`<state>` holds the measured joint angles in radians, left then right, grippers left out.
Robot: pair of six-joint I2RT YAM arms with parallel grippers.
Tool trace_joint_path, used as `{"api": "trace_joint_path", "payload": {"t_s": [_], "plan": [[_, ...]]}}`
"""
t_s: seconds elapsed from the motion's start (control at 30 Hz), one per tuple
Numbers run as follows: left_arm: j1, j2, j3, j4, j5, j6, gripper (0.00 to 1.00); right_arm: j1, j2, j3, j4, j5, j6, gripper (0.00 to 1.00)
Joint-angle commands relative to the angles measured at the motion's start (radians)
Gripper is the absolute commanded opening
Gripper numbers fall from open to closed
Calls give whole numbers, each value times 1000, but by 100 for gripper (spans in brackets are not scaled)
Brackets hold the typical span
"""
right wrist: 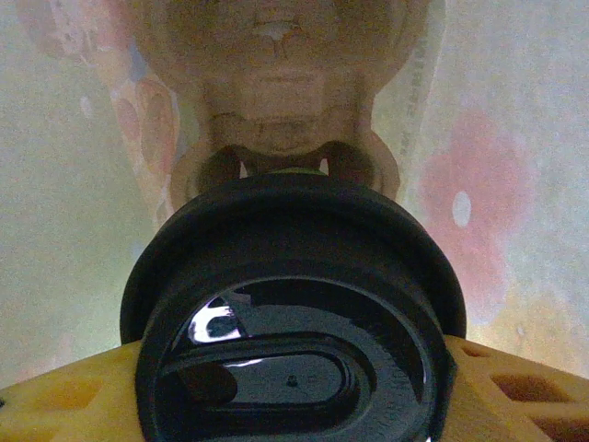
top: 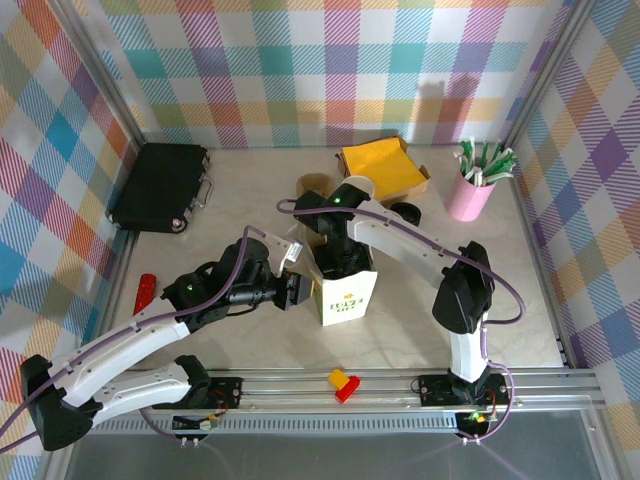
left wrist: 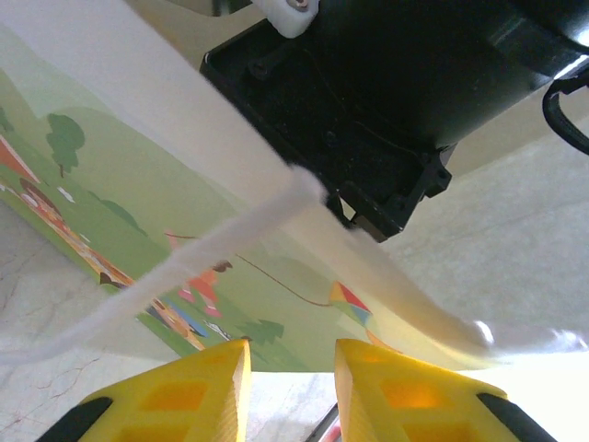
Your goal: Pack the takeout coffee
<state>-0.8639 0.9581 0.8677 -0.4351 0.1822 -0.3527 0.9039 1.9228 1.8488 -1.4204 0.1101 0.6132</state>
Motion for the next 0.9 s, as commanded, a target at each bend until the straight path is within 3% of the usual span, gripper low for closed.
{"api": "trace_joint_path", "payload": {"t_s": [0.0, 0.87], "plan": [[-9, -17, -12, 13, -7, -15, 30, 9, -13, -24, 10, -9, 8, 50], [-10, -12, 1, 4, -16, -11, 29, 9, -2, -49, 35, -12, 1, 49]]}}
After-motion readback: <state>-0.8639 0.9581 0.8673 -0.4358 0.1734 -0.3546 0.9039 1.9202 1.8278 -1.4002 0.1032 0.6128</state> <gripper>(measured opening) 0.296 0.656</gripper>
